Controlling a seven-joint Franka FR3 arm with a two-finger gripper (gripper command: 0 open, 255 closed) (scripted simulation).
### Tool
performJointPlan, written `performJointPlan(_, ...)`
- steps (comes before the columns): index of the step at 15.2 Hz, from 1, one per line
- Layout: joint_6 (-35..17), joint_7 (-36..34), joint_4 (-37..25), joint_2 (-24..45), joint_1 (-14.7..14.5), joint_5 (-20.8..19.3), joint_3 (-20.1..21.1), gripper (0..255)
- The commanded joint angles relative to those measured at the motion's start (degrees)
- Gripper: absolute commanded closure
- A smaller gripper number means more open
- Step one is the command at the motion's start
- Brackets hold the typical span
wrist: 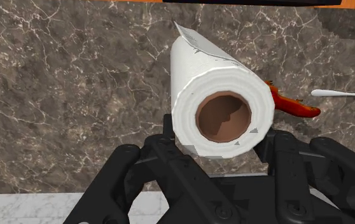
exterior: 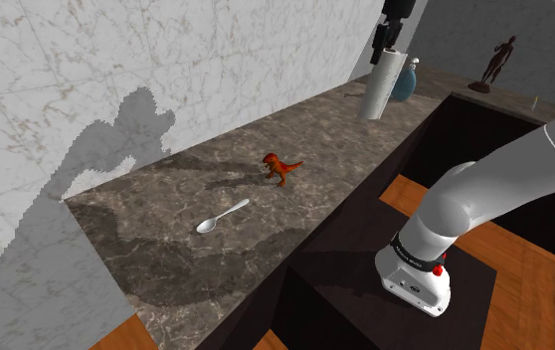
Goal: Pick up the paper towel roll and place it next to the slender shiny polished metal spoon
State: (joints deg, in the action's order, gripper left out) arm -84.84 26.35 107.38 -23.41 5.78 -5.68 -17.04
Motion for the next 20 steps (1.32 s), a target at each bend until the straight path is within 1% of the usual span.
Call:
performJointPlan(1,-1.1,-3.0,2.7,-1.5,-0.7,0.5,2.2,255)
performJointPlan(6,-3.5,-10.1,7.7,-3.8,-2.5,2.3,7.4,255)
performJointPlan(11,-6.1,-16.9,11.1,-4.5,-4.6,4.6,12.5,255)
performJointPlan(16,-8.8,-23.6,12.9,-3.5,-6.9,6.9,17.6,255)
performJointPlan(20,-11.2,-28.8,13.2,-1.7,-8.7,8.5,21.6,255)
